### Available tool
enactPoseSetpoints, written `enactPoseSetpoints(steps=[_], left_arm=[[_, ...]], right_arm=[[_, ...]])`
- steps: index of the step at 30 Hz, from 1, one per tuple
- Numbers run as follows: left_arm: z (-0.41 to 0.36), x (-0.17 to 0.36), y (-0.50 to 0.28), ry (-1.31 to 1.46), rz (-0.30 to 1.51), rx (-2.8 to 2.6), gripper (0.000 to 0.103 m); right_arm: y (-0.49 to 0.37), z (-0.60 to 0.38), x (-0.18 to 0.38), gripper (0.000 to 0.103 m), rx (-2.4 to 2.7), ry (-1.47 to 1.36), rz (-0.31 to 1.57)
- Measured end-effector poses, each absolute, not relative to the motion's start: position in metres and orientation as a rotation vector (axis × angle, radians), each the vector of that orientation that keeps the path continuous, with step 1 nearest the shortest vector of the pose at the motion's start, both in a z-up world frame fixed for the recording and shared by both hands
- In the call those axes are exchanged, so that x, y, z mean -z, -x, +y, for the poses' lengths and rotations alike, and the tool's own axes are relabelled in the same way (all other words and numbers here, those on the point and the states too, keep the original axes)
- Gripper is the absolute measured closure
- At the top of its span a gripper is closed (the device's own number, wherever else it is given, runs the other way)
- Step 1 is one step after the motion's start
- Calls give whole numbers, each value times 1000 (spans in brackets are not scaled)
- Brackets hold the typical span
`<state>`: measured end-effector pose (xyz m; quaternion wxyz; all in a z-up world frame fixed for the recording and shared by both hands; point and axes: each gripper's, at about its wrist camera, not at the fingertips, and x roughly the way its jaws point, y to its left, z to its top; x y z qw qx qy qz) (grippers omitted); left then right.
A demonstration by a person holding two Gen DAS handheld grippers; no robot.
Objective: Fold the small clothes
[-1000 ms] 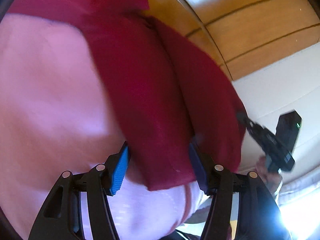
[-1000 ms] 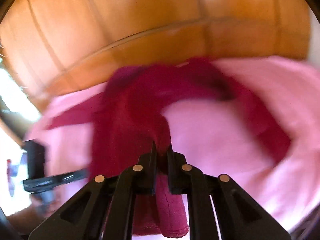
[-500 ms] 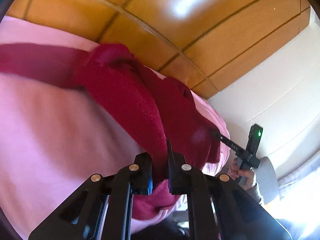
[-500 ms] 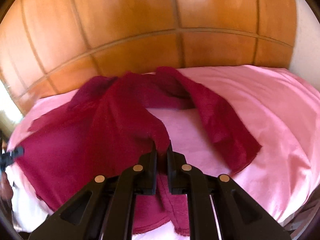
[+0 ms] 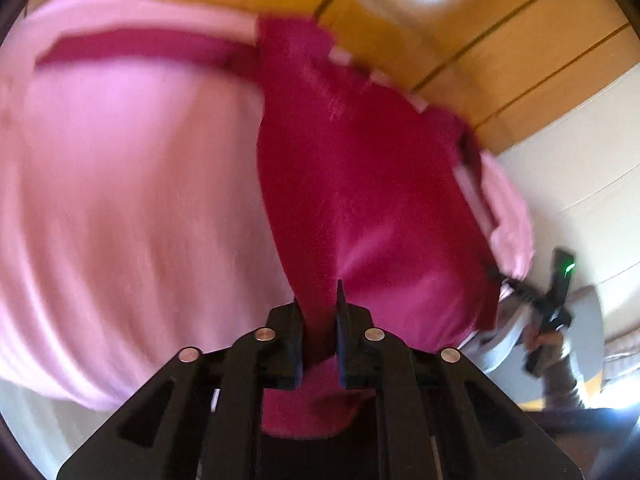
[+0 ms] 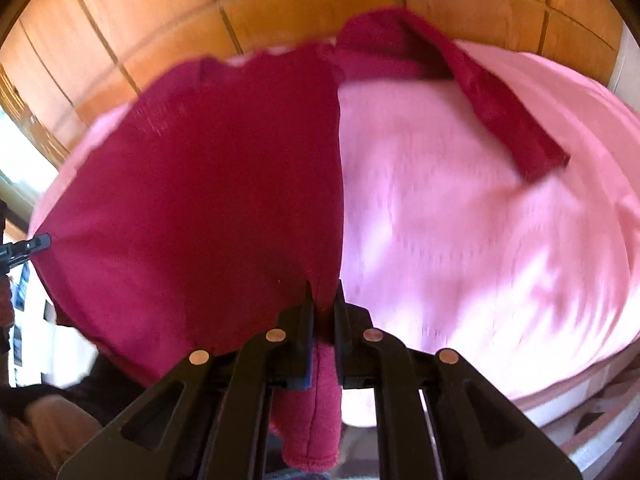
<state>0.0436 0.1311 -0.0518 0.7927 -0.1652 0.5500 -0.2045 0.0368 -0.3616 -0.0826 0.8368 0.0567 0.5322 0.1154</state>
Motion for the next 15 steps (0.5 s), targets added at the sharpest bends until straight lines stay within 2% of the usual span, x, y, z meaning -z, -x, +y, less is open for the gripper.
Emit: enactPoseSetpoints(steps=[1,3,6,7,8,9,10,11,12,14,15], left_arm=[[133,59,-43,346,1197,409,92],[154,70,-45,431,1198,376,84],[189,67,-49,538,1125,273,76],[203,63,-51,547,1092,220,76],[215,61,-57,553,1069,172,76],[225,60,-61,565,1051,133,76],[238,58,-71,589,1024,83,76],[251,56,-82,612,996,33,74],[260,52,-90,626,969,-9,57],[279,50,-107,656,910,-89,38],[287,49,-116,669,888,-126,37]], right_arm=[[-35,-361,89,96,-232,-96,1142],[-35,-360,93,95,-222,-65,1150],[-40,-358,85,89,-206,-58,1123],[-39,-358,82,83,-193,-49,1102],[-40,-357,77,66,-175,-40,1072],[-41,-354,72,57,-165,-40,1048],[-45,-352,66,53,-156,-43,1015],[-49,-347,59,53,-158,-45,976],[-54,-342,56,52,-176,-44,957],[-68,-322,54,48,-217,-52,938],[-76,-314,55,48,-231,-56,936]])
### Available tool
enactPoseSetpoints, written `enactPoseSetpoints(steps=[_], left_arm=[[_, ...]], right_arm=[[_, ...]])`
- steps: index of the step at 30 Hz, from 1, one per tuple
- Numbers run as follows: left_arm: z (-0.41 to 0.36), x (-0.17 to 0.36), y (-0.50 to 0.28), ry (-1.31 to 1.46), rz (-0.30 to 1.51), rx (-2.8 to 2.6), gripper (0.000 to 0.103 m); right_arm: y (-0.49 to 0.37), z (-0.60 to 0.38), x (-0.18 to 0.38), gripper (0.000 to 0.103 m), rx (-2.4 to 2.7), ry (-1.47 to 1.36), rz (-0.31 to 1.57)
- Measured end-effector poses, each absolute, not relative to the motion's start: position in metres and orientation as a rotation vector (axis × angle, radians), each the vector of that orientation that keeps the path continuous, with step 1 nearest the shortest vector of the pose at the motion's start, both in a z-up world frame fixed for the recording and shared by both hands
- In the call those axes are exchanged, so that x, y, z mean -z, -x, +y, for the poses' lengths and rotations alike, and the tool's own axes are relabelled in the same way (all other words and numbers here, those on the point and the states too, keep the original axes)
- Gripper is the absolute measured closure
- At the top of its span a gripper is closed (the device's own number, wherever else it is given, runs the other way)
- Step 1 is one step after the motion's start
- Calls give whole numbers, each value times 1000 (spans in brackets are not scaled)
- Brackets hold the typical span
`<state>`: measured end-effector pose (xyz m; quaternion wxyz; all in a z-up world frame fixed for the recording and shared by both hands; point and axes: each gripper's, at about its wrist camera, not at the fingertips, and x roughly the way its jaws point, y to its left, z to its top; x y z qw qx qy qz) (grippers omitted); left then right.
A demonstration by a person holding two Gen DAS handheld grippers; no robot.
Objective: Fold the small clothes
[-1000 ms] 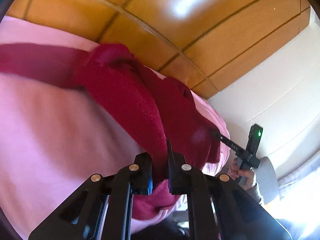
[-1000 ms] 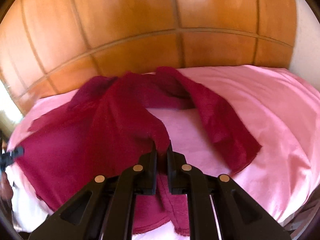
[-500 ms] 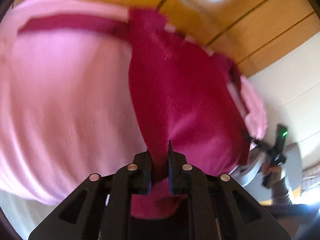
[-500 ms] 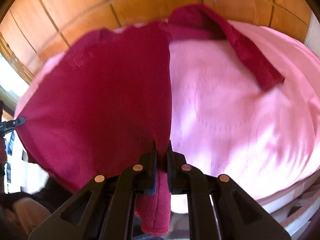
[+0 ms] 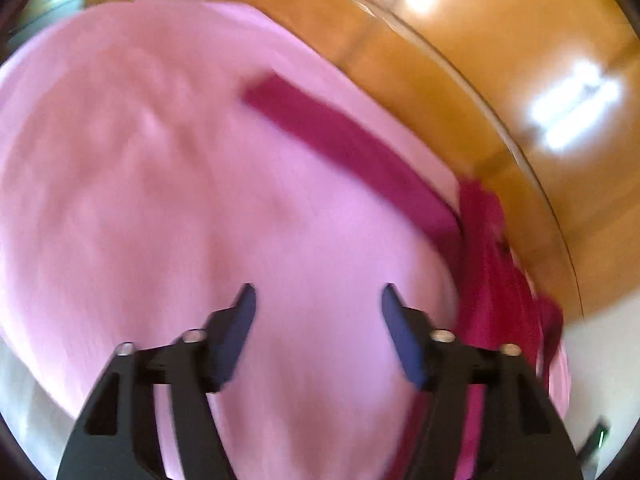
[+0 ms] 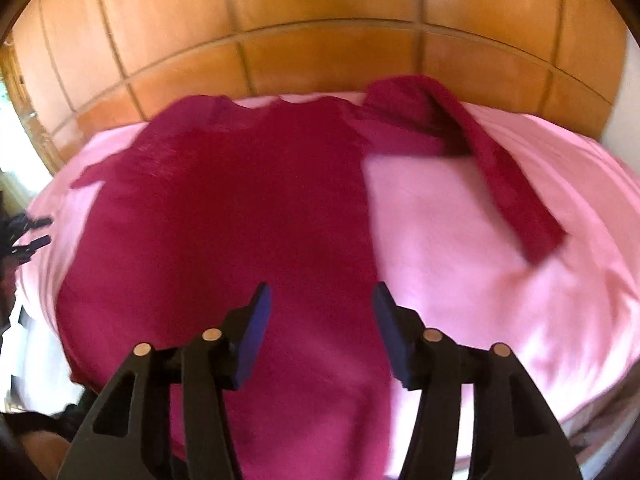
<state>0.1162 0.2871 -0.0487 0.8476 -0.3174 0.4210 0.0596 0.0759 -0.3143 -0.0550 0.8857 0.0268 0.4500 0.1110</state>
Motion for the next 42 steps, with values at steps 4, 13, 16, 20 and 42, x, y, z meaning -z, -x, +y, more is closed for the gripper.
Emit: enactPoseSetpoints(steps=[4,13,16,20,42], left_arm=[[317,52,-162,683,852,-262,34],[357,74,-242,700,878,-389,34],[358,77,-263,583,903,-405,68],[367,69,-269,524,893,-400,97],[448,36,-189,538,838,-577,58]], right_arm=[[-94,-267,68,47,-326,-38,934],[-121,-189,88,43,-448,-6,921],[-121,-183,93,43,-459,-19,932],[-114,-173,98,41,-451,-5,958],[-124,-138,115,31,-397,120,863]])
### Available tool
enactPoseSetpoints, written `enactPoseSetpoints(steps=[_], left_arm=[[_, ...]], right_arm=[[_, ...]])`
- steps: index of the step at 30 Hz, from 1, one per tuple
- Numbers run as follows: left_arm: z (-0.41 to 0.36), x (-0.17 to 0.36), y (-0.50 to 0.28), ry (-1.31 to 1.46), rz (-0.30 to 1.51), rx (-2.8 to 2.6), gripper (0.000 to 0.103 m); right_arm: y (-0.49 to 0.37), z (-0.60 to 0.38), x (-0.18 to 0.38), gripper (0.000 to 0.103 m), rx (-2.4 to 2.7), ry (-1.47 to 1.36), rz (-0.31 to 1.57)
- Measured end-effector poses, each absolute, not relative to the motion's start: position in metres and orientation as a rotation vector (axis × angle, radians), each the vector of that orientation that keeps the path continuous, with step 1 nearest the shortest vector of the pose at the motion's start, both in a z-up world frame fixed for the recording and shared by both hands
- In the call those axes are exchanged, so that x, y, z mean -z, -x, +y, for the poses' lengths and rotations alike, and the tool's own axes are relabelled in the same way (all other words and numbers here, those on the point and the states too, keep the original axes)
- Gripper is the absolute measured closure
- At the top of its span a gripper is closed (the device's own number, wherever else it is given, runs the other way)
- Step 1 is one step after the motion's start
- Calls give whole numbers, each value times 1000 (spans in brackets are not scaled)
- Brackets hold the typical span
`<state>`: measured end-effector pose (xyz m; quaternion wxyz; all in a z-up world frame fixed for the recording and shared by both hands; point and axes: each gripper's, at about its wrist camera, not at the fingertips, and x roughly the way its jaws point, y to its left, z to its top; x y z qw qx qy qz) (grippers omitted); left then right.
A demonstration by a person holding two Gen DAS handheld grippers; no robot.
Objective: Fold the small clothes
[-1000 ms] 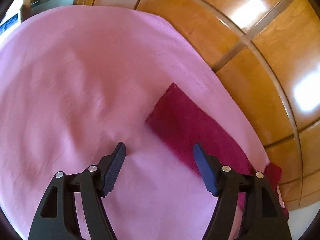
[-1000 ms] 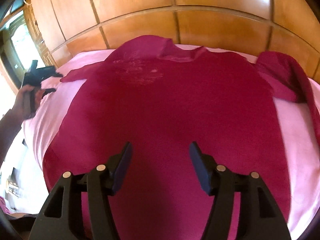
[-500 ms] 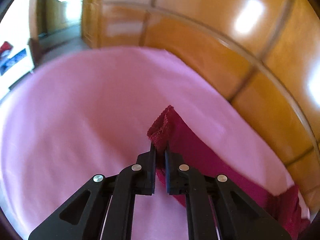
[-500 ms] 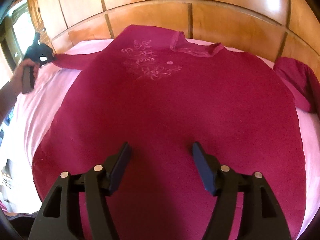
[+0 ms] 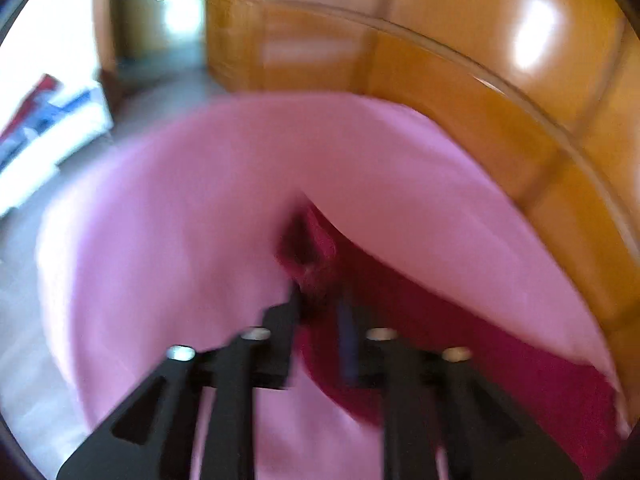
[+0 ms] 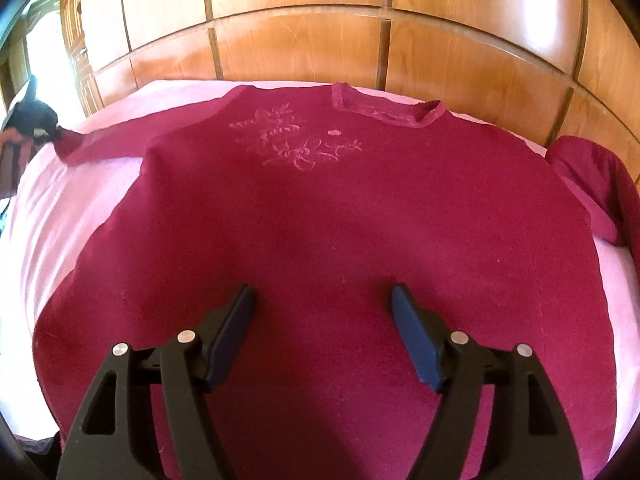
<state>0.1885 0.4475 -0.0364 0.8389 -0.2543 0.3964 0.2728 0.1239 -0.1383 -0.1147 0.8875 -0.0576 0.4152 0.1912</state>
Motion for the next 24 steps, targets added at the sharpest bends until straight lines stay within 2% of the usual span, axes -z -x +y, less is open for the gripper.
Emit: enactPoseSetpoints(steps=[1,2,5,10,17,19,20,21,24], left_arm=[[433,38,-178,557,833,-496,50],[420,39,-168,576,828,-418,47],[370,46,-135,604,874,-105,47],[268,62,-63,499,963,279,47],[195,92,-22,457,1045,460,47],[183,98,-20,429,1053,464,59],[180,99,-22,410,1058,465,81],[179,99,-26,403,1065,464,92],[181,90,-33,371,1045,453,96]], right_arm=[[-123,-141,113,31,-403,112,864],[-123,-143,111,31,-406,107,865],[-120,-158,104,31,-390,92,856],[-114,-225,92,31,-246,65,846],[-85,-329,101,31,-52,3,953],[-67,-343,109,33,-89,-53,1009],[-59,-343,110,38,-102,-63,1016],[-52,-343,111,42,-117,-68,1019],[-34,-336,108,72,-170,-67,1032]])
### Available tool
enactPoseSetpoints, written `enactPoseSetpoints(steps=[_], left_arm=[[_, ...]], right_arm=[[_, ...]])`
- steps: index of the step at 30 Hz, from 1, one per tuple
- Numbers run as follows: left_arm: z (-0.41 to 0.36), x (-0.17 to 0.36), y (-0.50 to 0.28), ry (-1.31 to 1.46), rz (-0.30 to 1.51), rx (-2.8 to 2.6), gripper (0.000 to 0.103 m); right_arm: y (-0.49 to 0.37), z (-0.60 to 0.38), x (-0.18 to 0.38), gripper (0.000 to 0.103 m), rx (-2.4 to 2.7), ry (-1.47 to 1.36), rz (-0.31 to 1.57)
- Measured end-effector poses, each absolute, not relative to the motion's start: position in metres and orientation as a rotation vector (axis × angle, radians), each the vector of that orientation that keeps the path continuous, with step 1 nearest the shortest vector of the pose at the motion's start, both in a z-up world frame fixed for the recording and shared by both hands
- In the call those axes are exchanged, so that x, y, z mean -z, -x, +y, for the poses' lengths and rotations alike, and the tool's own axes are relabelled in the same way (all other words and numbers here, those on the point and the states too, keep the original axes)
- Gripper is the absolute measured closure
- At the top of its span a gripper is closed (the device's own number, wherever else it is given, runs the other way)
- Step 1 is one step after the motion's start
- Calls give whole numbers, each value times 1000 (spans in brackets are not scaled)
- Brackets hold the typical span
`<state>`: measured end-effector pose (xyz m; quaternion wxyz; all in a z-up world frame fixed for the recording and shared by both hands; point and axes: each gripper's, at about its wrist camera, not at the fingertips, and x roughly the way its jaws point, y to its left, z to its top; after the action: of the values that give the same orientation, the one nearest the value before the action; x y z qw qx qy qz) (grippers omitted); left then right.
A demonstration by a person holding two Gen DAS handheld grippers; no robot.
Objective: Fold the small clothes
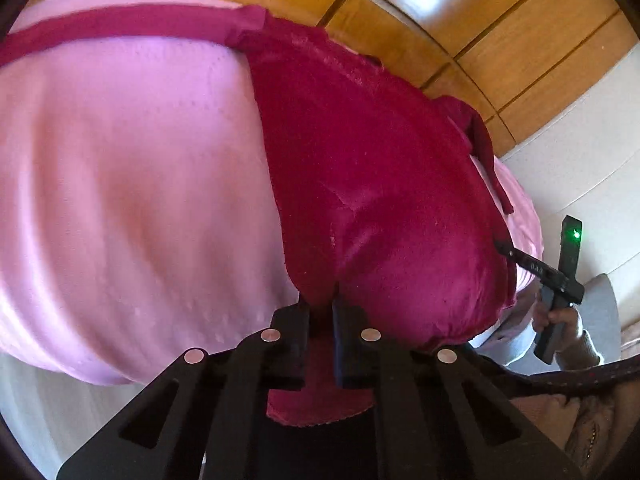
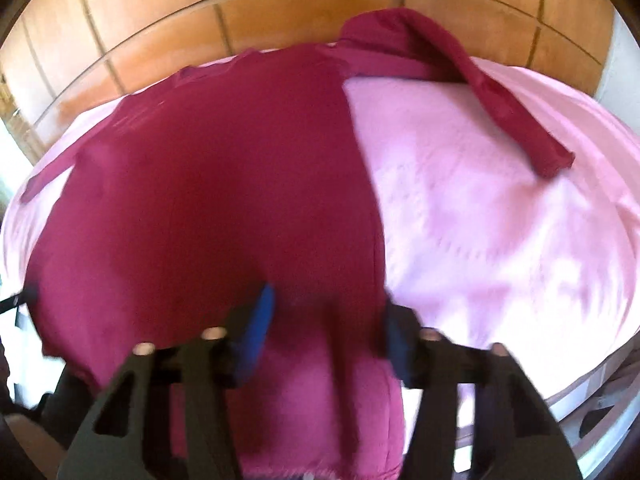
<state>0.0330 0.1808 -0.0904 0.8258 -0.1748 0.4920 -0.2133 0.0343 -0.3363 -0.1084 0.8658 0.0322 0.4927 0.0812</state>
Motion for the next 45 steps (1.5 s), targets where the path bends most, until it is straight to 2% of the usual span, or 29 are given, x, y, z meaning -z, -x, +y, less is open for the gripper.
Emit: enactPoseSetpoints(steps=[1,2,5,8,13,16,18,19,20,21,23,25,30,33,37,41,45], left_arm=[[185,86,-20,361,1033,458,96],[184,82,-17,359,1019,463,97],[183,66,-10,313,988,472,97],[184,80,-2,309,1061,452,97],[198,120,3,299,1217,322,97],[212,103,0,334,1157,296,97],[213,84,-5,315,1087,298,97],[212,72,-11,304,1039,297,94],[211,66,-14,291,1012,286,78],[206,58,-21,272,973,271,60],[192,50,-33,246,921,283,49],[176,51,-49,233,905,313,49],[129,65,-86,191,914,342,49],[101,72,-103,188,922,364,49],[79,79,-119,193,940,382,47],[72,82,-129,174,951,388,47],[69,84,-136,153,960,390,47]], right_arm=[[-33,-333,107,89,-196,-61,1038],[-33,-330,105,93,-218,-63,1046],[-30,-331,84,95,-261,-89,1026],[-22,-344,68,95,-277,-107,999],[-9,-350,104,95,-247,-52,1128],[-10,-349,106,94,-237,-58,1122],[-13,-353,103,89,-237,-77,1109],[-15,-358,99,76,-213,-78,1083],[-19,-366,96,58,-184,-77,1055],[-21,-368,90,53,-145,-76,1023],[-30,-385,79,48,-44,-69,952],[-40,-405,73,43,68,-52,892],[-82,-443,83,43,271,36,814],[-107,-455,101,49,331,116,822],[-127,-480,119,94,381,128,876],[-126,-492,83,94,414,99,781],[-105,-519,23,94,422,38,690]])
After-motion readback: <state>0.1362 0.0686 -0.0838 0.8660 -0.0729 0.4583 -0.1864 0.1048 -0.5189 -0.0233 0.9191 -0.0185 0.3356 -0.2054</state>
